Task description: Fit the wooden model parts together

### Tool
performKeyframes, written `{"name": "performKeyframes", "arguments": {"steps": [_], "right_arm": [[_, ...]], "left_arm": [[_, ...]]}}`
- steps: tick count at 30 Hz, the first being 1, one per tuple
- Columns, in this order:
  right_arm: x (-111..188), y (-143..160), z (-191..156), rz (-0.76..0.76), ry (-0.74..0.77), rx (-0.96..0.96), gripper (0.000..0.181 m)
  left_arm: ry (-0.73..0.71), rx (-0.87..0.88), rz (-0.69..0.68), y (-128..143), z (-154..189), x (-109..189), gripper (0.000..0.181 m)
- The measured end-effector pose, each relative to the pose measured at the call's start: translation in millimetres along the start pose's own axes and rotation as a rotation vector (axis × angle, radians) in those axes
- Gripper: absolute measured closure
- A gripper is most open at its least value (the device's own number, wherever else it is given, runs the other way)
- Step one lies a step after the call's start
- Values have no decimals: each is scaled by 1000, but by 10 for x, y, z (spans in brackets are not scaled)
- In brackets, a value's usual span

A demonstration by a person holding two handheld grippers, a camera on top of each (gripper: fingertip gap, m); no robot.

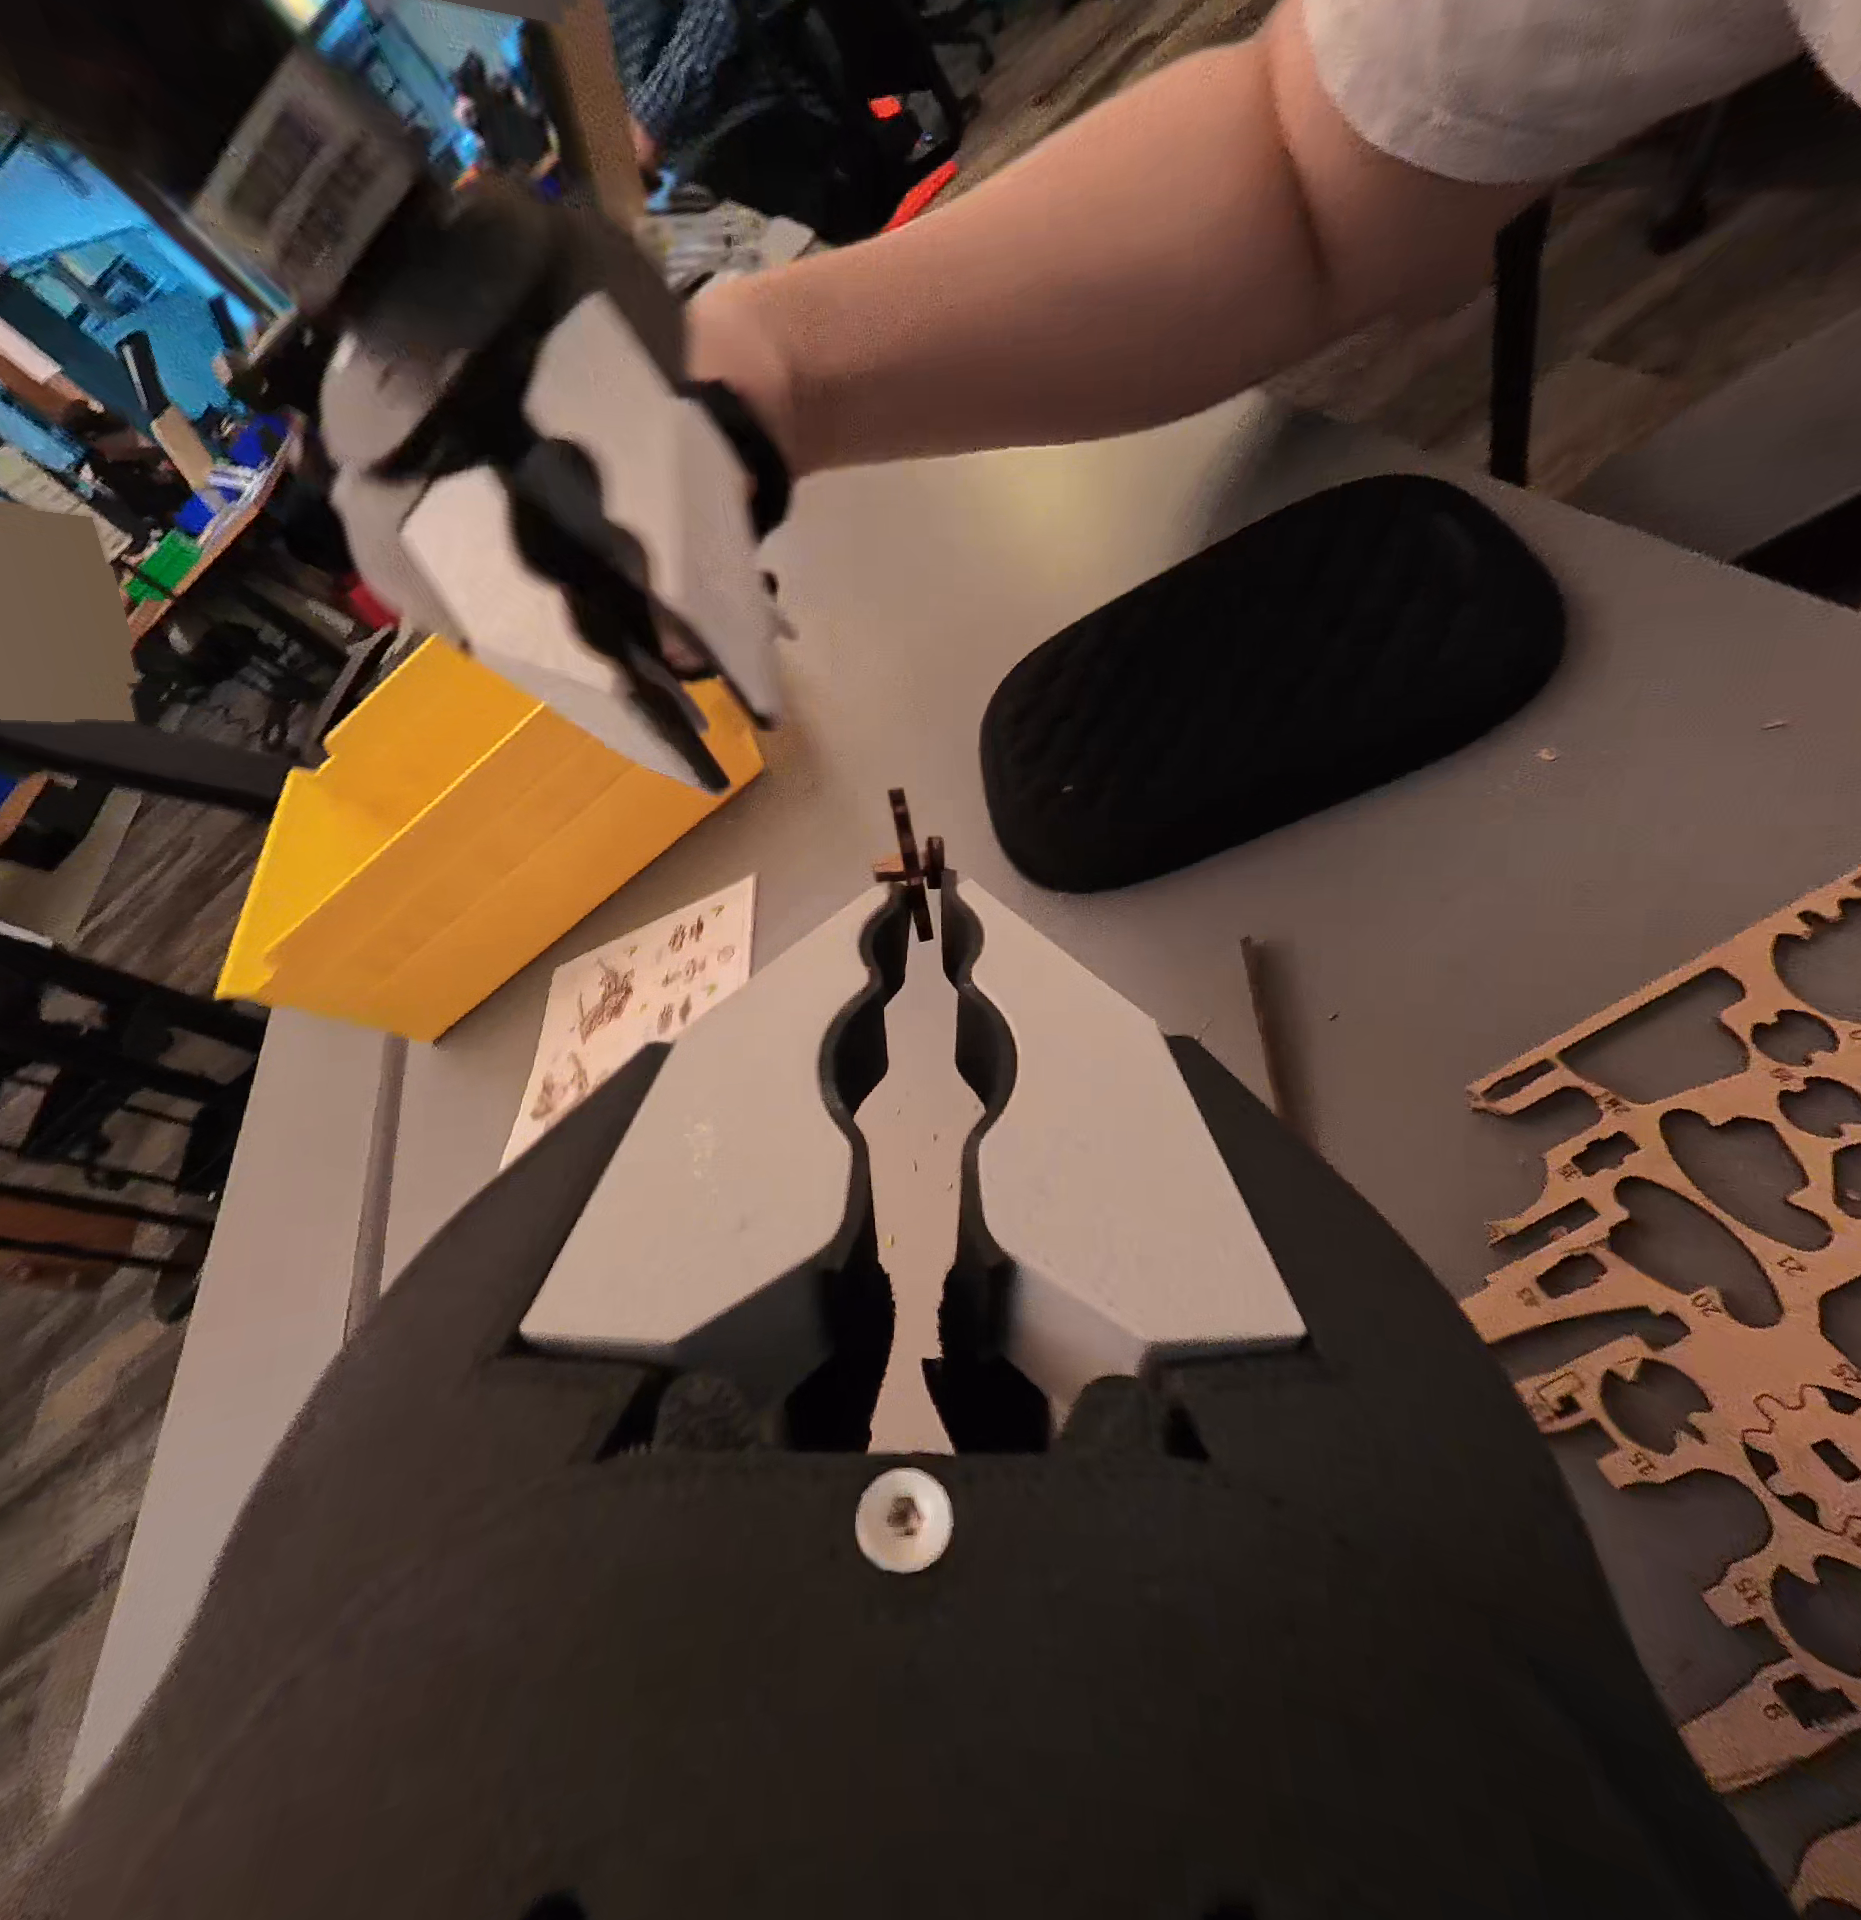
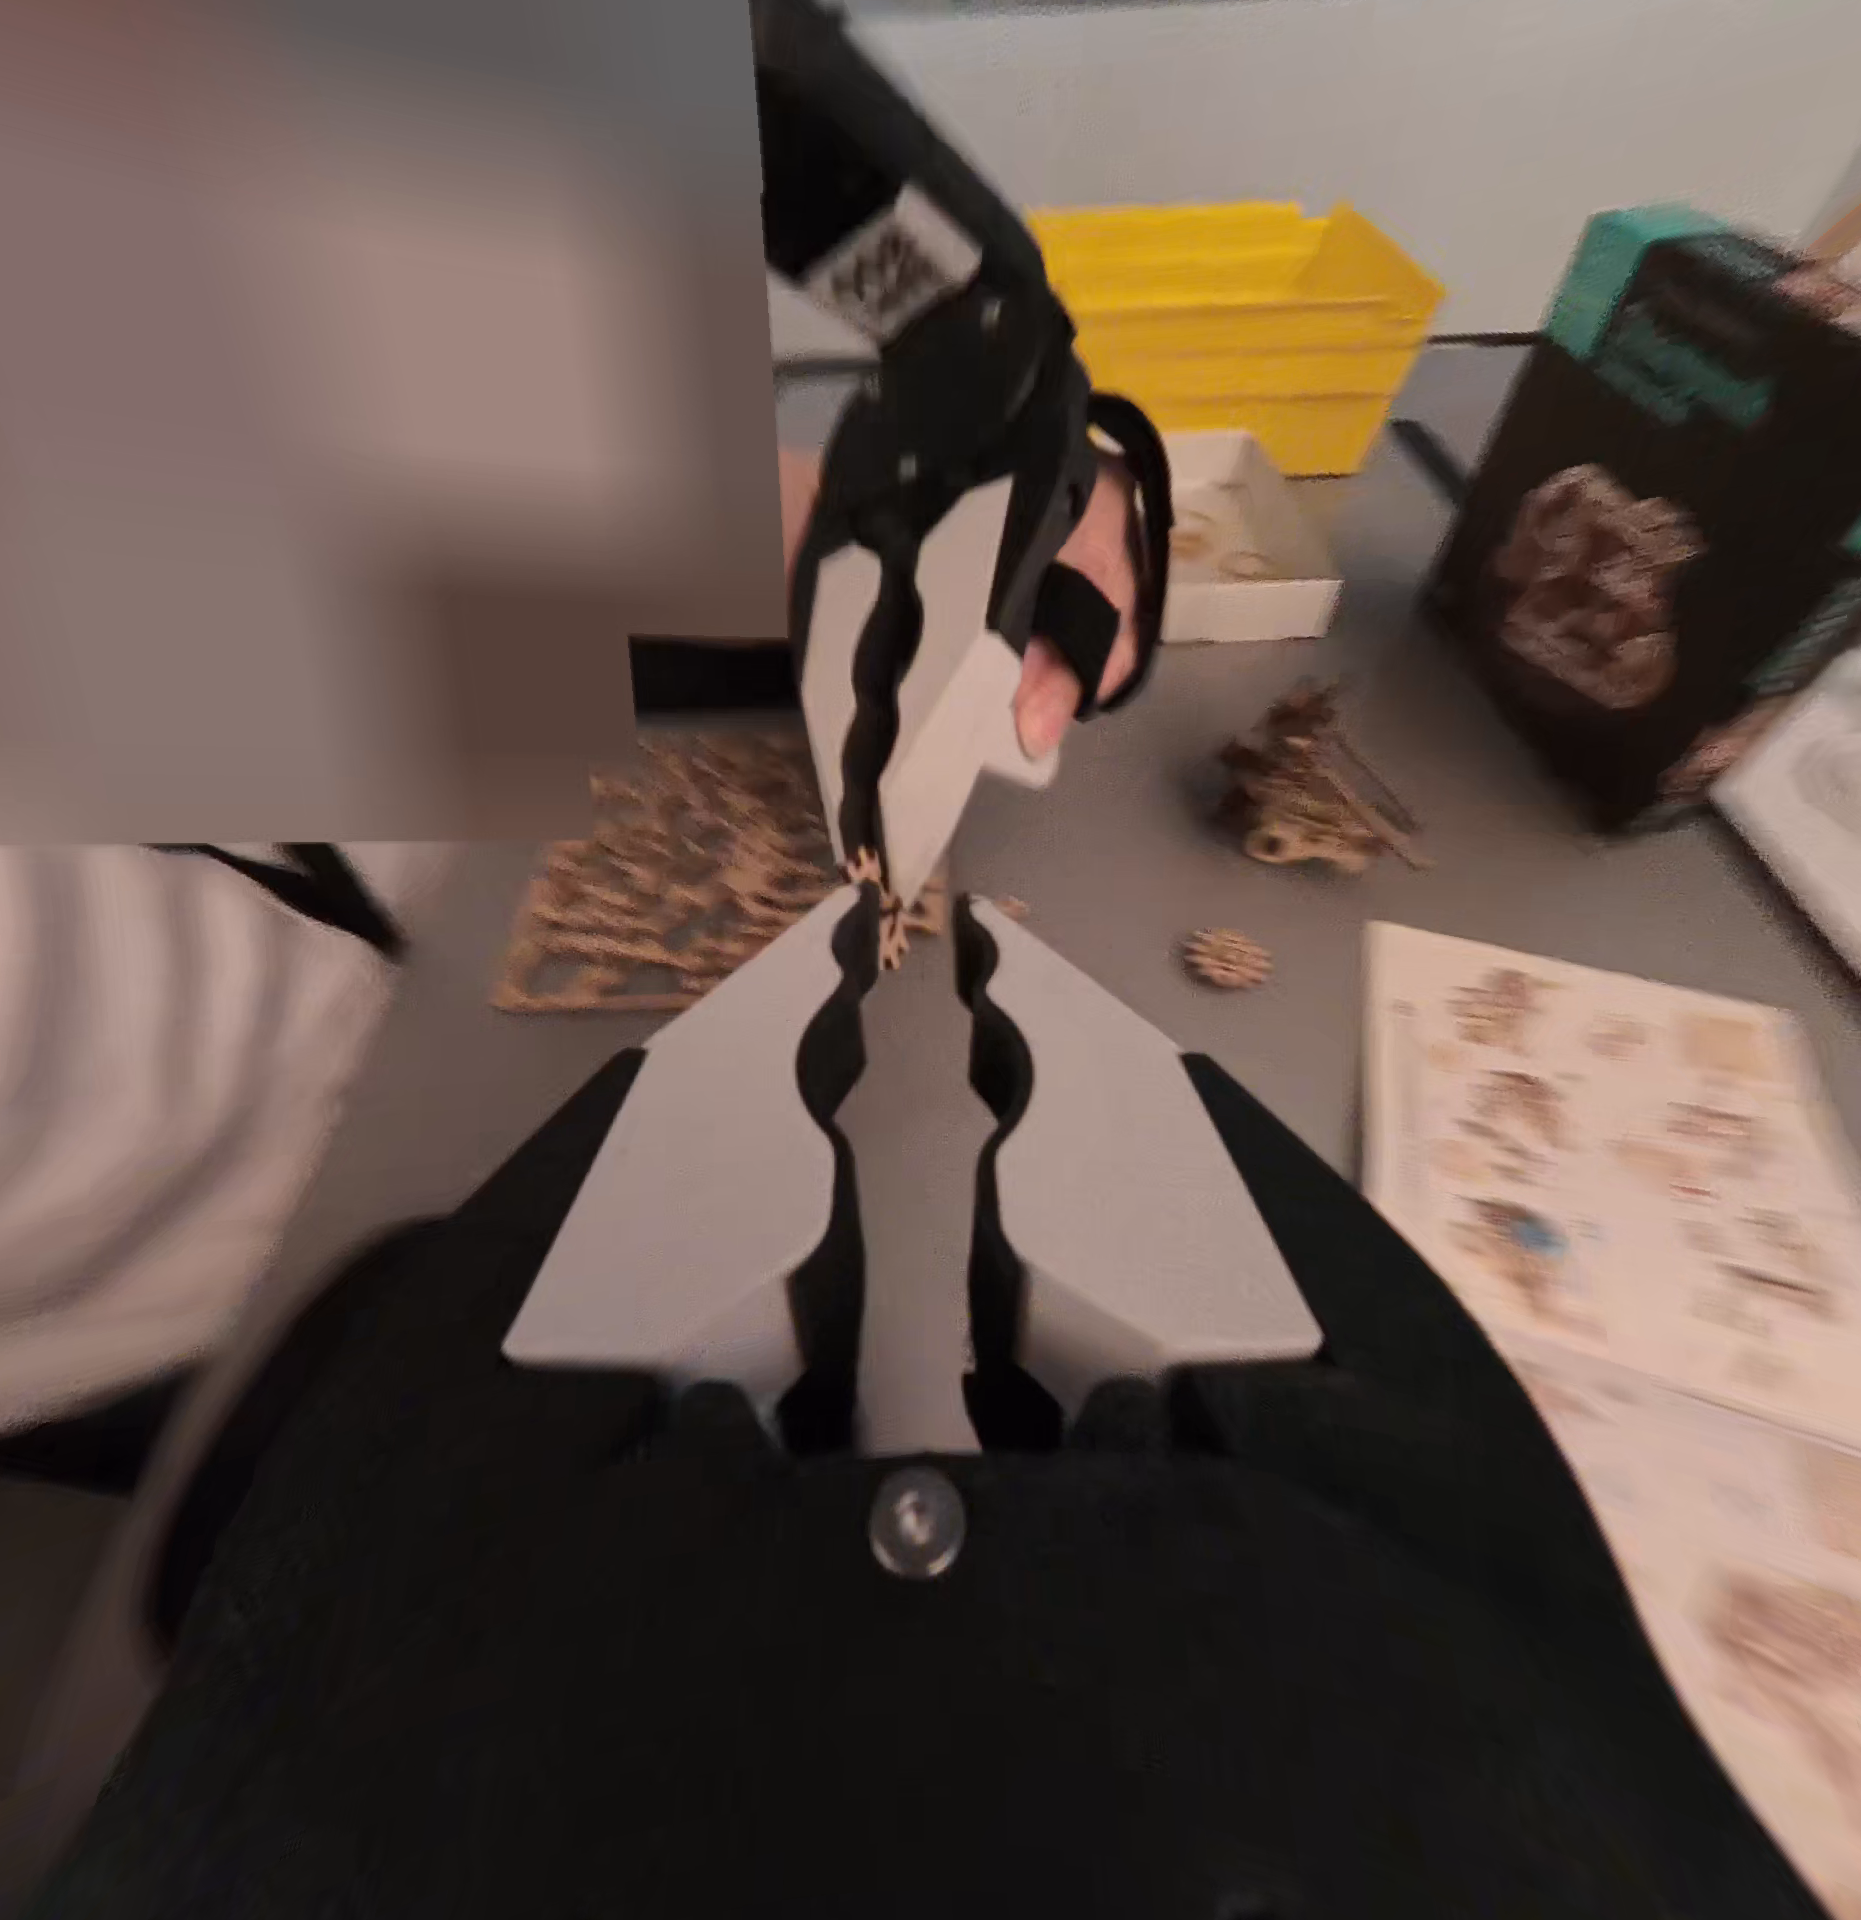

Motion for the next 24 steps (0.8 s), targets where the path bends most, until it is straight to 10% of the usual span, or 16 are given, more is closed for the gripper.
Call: {"name": "performKeyframes", "arguments": {"steps": [7, 24], "right_arm": [[-236, -72, 67, -200, -393, -287, 169], [-469, -59, 41, -568, -472, -400, 180]], "left_arm": [[52, -113, -16, -159, 126, -62, 178], [70, -107, -29, -151, 137, -68, 178]]}}
Point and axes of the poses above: each gripper's, where its closed fingertips meet, x back along the fingers, y out of its underside, z = x × y across the jaws, the point moved 8 cm from there along x, back along the fingers, and after that the axes turned 3 degrees about y, right-handed, at the moved point
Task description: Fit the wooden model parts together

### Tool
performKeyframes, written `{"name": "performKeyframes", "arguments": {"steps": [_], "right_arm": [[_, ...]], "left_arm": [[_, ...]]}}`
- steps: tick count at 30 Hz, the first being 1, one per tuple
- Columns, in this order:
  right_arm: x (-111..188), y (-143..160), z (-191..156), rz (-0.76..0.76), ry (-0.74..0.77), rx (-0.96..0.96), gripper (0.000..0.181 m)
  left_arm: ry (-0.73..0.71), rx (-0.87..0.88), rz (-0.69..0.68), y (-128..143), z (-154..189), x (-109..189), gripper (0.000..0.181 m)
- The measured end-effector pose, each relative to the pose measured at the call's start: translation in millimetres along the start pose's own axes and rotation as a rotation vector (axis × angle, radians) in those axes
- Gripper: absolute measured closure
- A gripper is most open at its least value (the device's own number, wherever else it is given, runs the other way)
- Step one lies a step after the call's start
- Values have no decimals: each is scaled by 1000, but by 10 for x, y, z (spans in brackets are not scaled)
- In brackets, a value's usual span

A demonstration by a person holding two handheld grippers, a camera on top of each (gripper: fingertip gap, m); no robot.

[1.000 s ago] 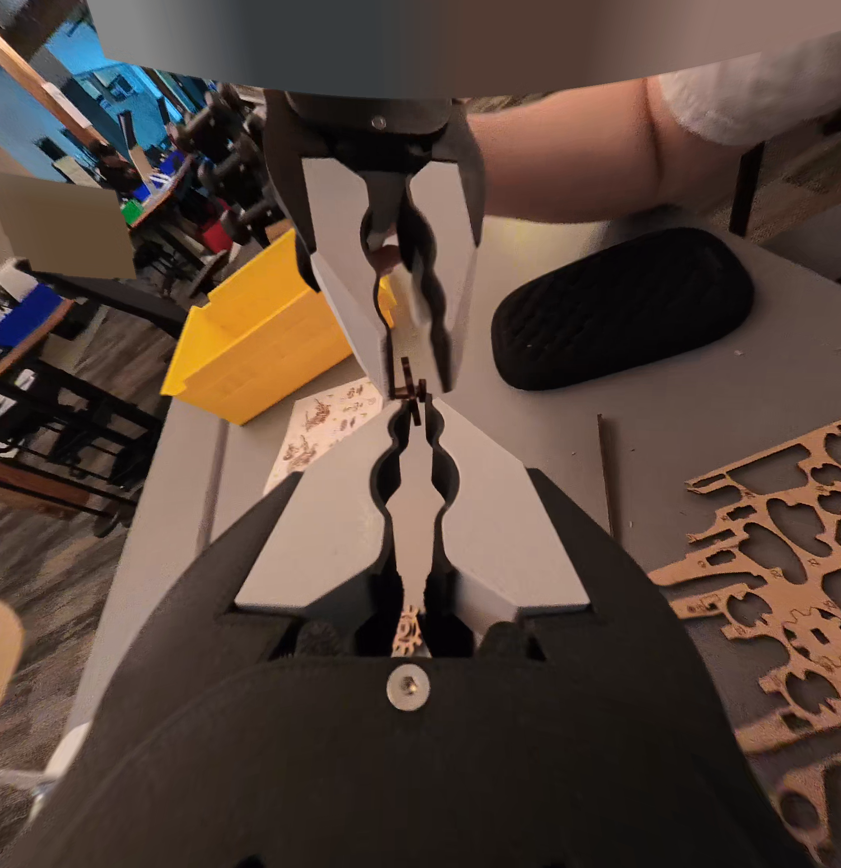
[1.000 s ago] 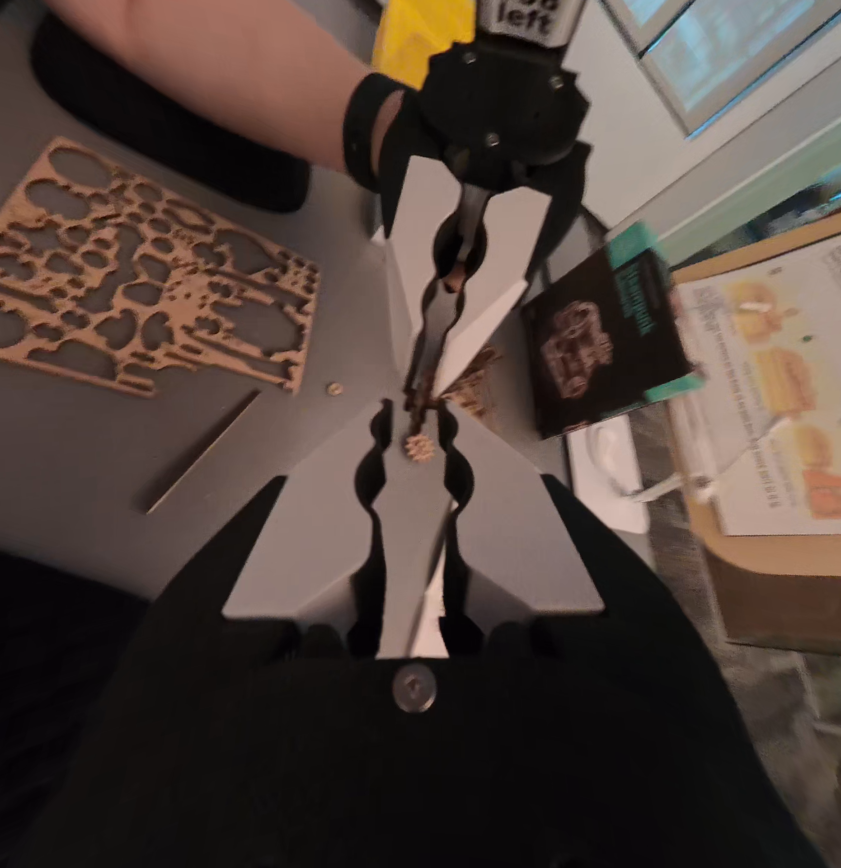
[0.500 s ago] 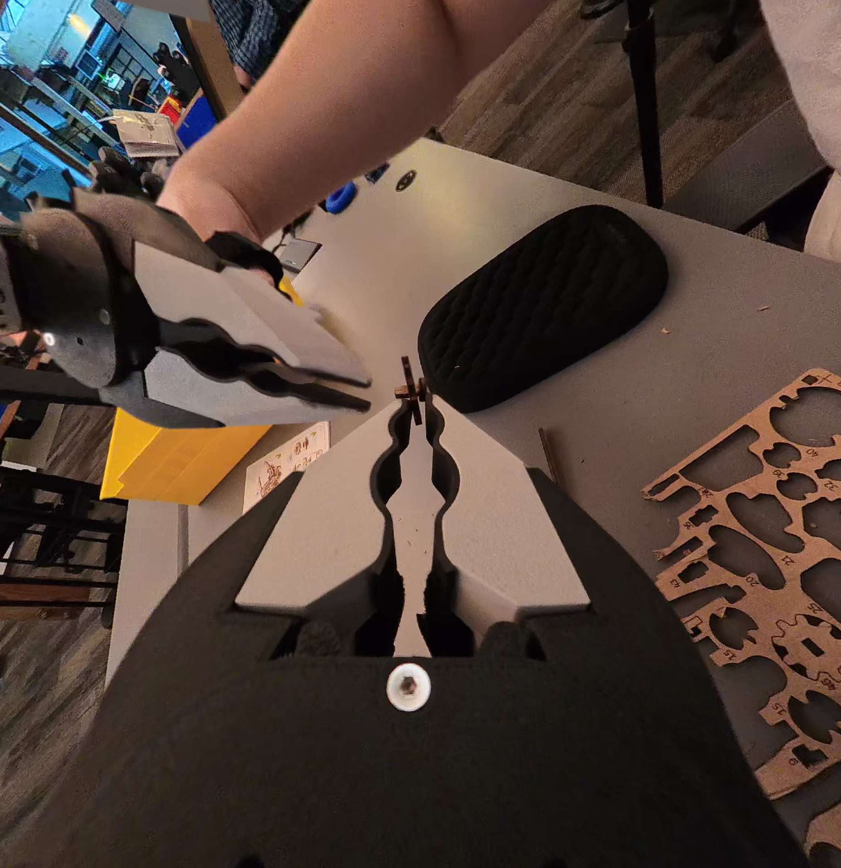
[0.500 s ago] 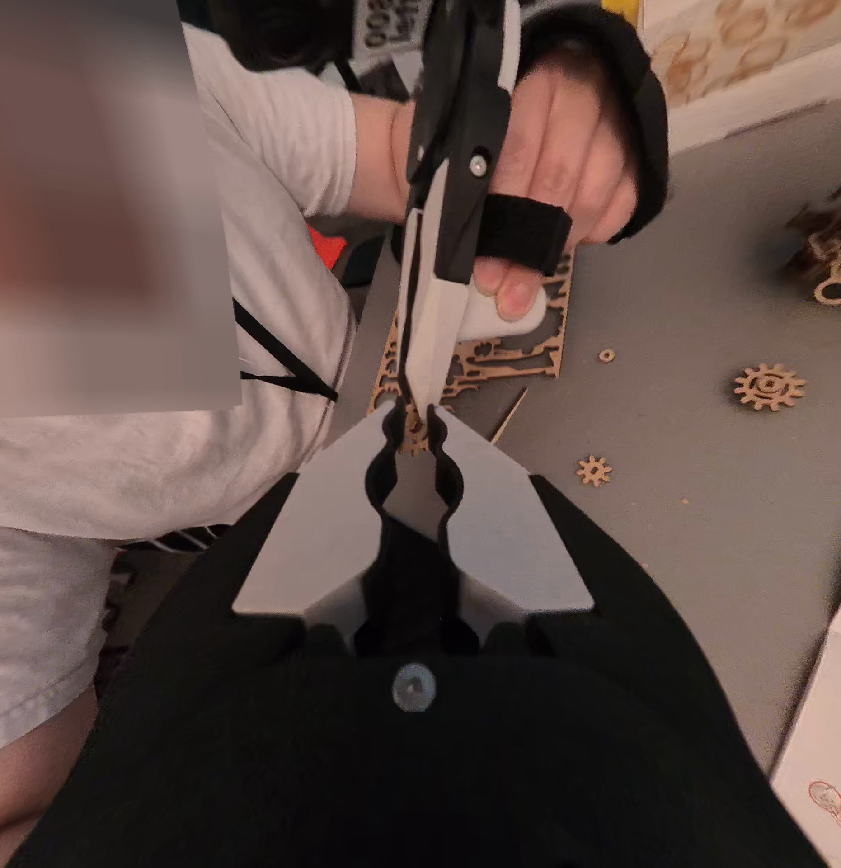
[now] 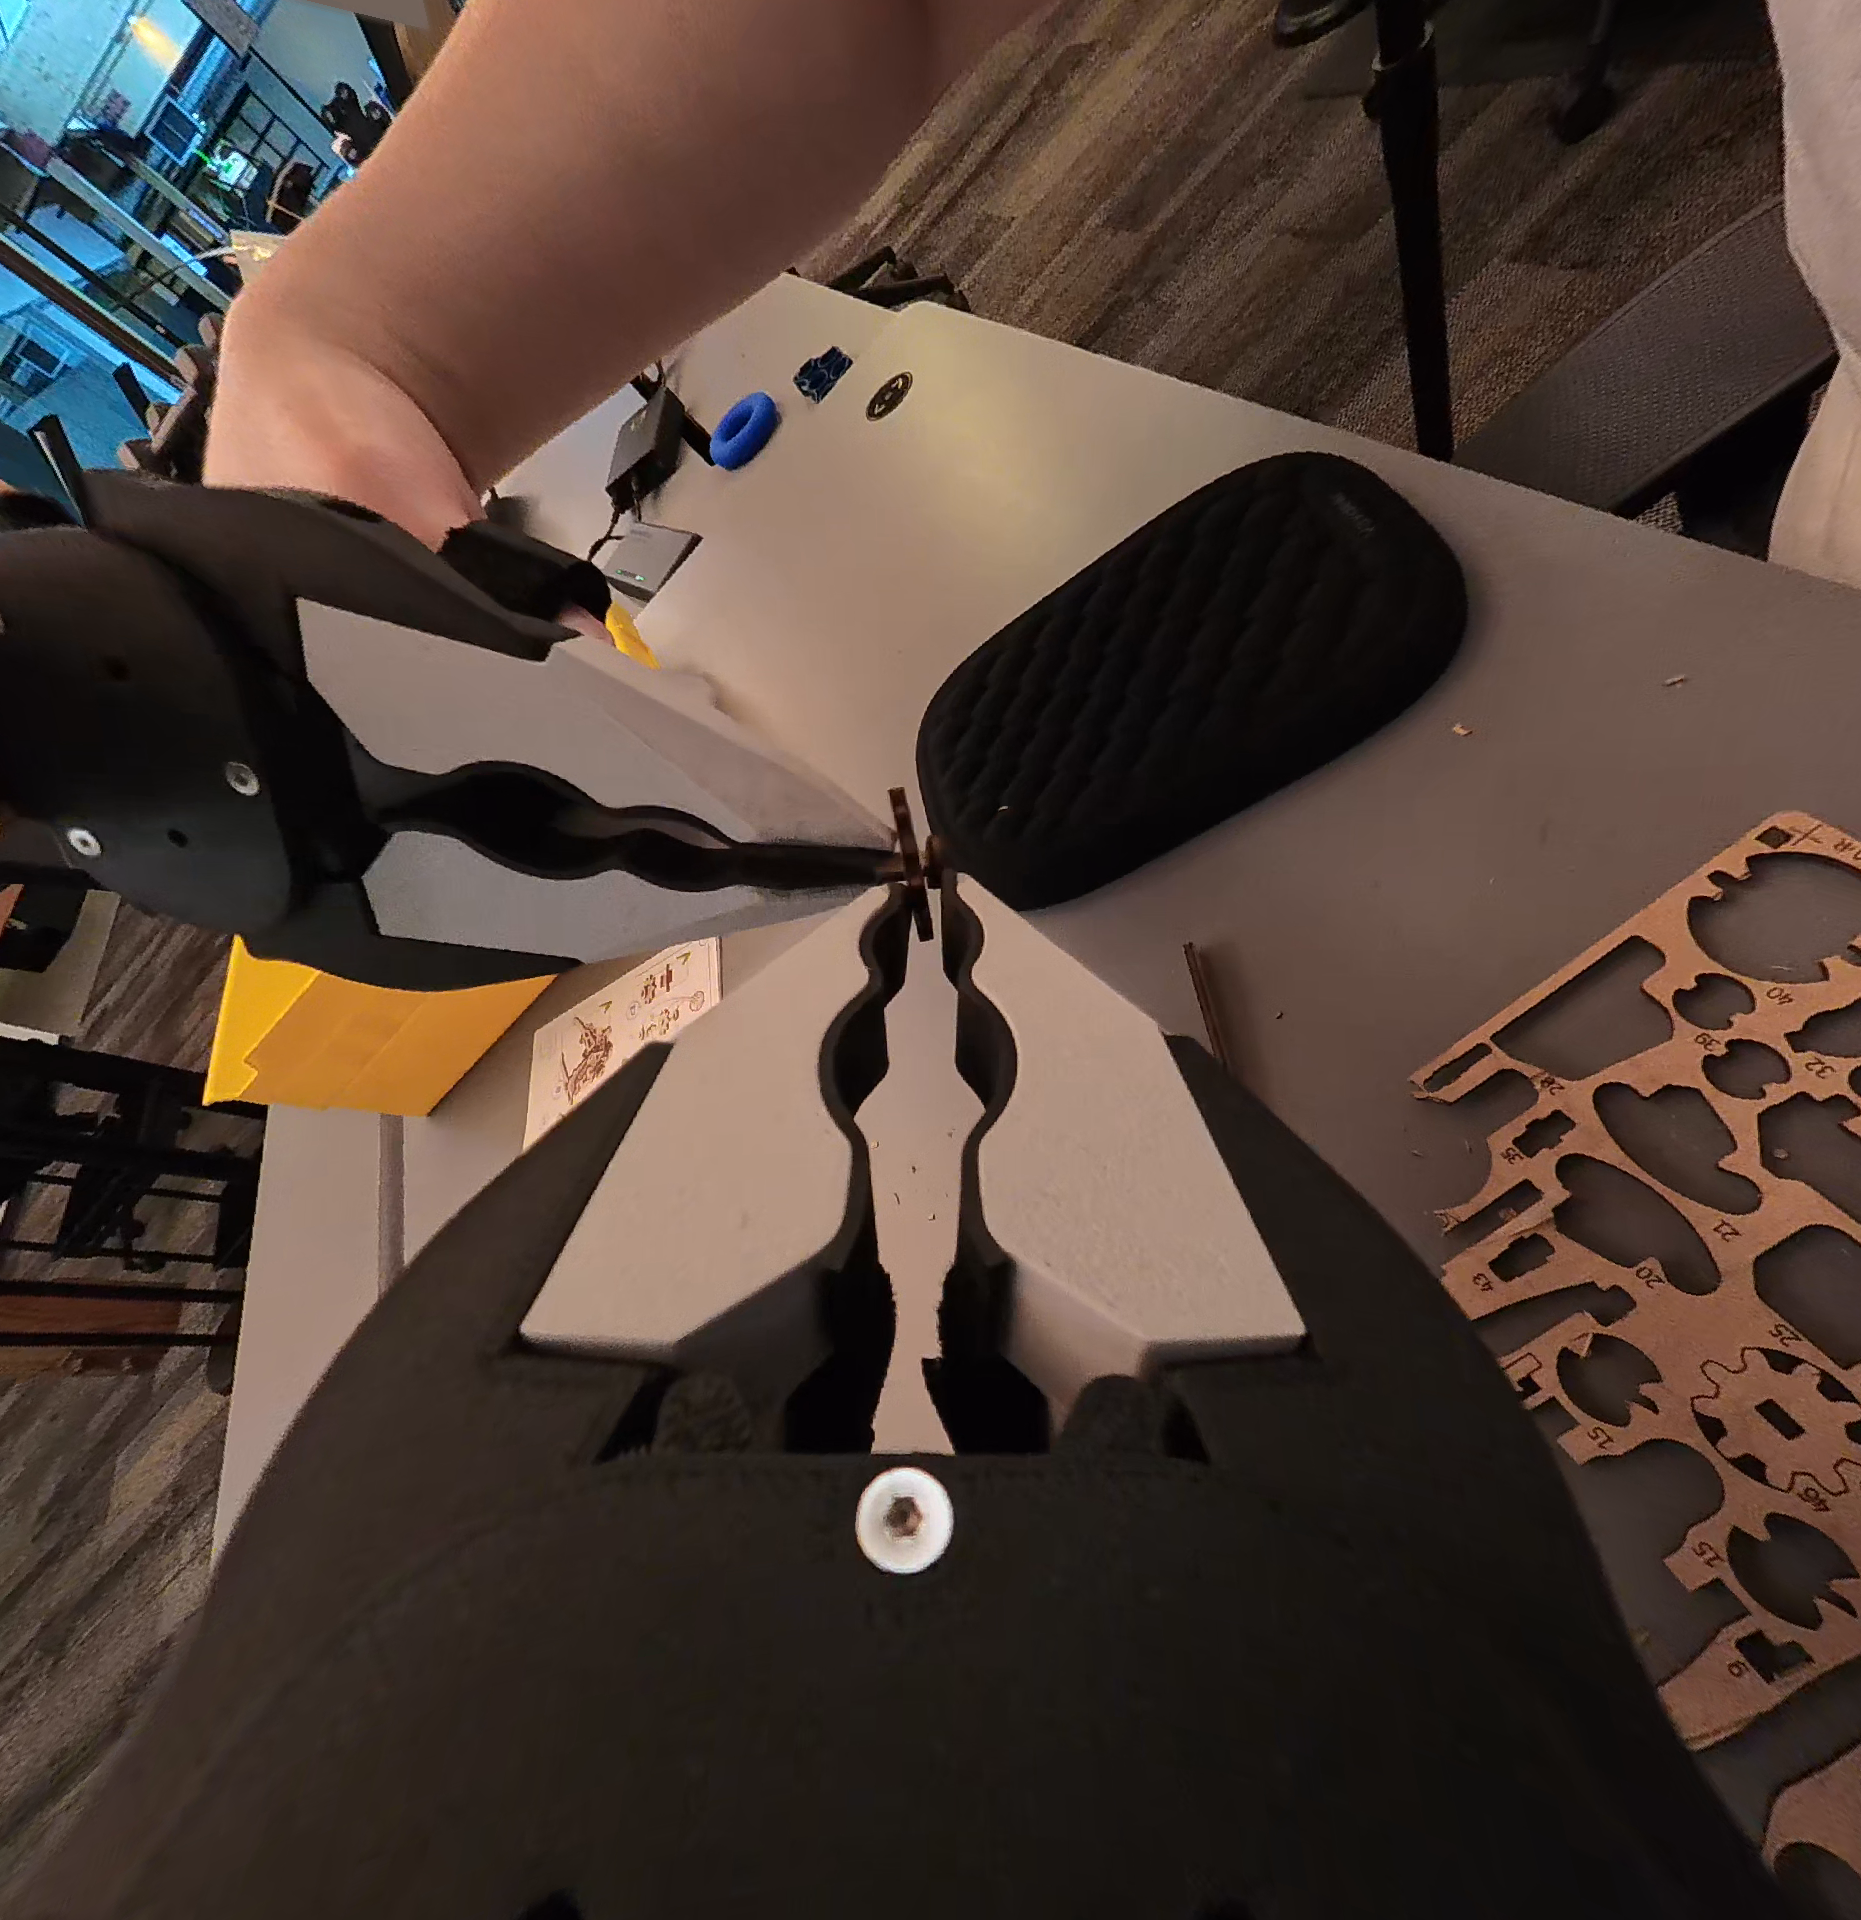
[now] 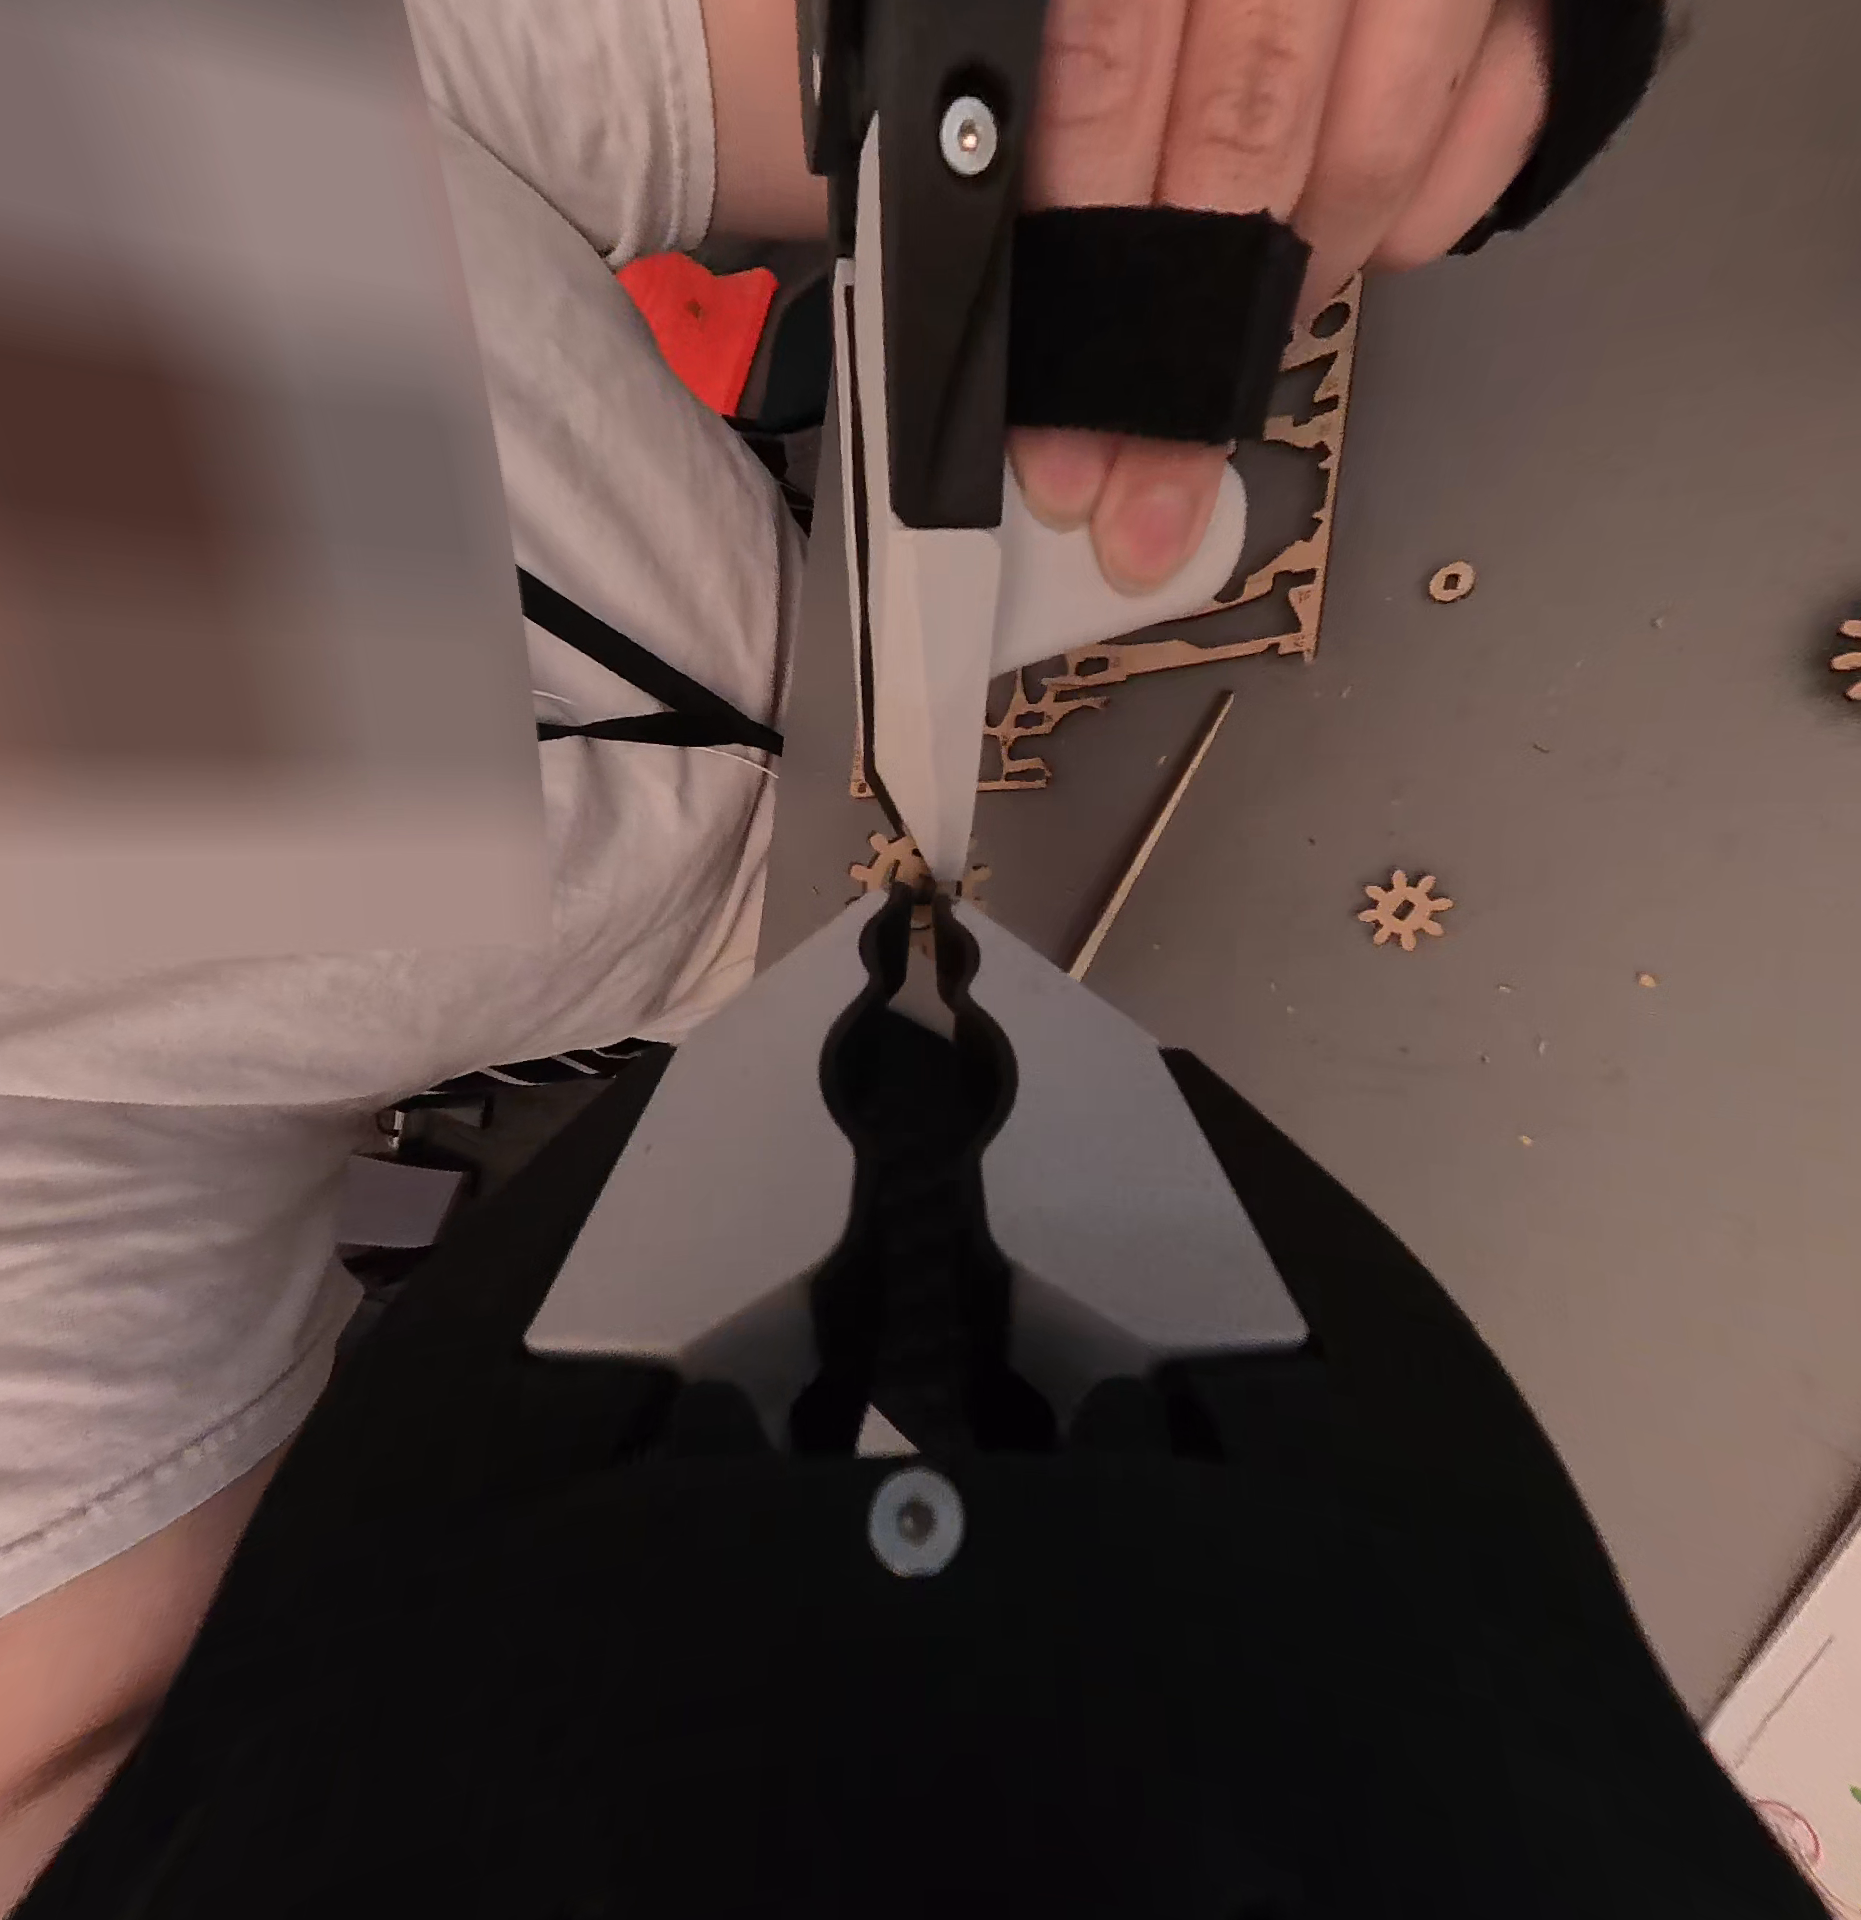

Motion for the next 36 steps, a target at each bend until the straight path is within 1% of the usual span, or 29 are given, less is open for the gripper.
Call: {"name": "performKeyframes", "arguments": {"steps": [10, 13, 15, 17, 18, 19, 21, 22, 23, 24, 25, 27, 30, 36], "right_arm": [[-60, 25, 10, -15, -69, -52, 181], [-59, 30, 3, -10, -64, -24, 181], [-22, 34, 13, 19, -47, -24, 181], [26, 79, 67, 31, 13, -41, 181], [44, 137, 127, 16, 77, -58, 181], [51, 231, 216, -26, 168, -72, 181], [29, 383, 336, -7, 241, -109, 181], [17, 490, 435, -35, 336, -133, 181], [1, 628, 520, -113, 440, -126, 181], [-24, 733, 567, -166, 505, -108, 181], [-55, 794, 591, -176, 536, -103, 181], [-110, 830, 589, -134, 538, -112, 181], [-142, 887, 599, -187, 635, -53, 181], [-212, 919, 510, -143, 727, 61, 181]], "left_arm": [[23, -26, -11, -32, 36, -31, 177], [20, -22, -5, -30, 38, -30, 177], [-10, 1, 2, -13, 15, -17, 175], [-65, 27, -17, 42, -35, 18, 166], [-78, 43, -33, 78, -58, 51, 164], [-80, 65, -52, 115, -80, 92, 163], [-93, 108, -74, 168, -131, 190, 167], [-106, 118, -69, 175, -154, 241, 168], [-117, 121, -61, 171, -171, 286, 169], [-126, 121, -57, 165, -183, 325, 170], [-132, 121, -57, 159, -192, 356, 171], [-142, 124, -57, 153, -205, 401, 172], [-153, 129, -40, 148, -218, 439, 174], [-163, 140, -26, 151, -237, 480, 174]]}}
Point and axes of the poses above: each gripper's, where its closed fingertips meet, x back along the fingers, y out of its underside, z = x × y across the jaws, the point moved 8 cm from there along x, back along the fingers, and after that the axes turned 3 degrees about y, right-handed, at the moved point
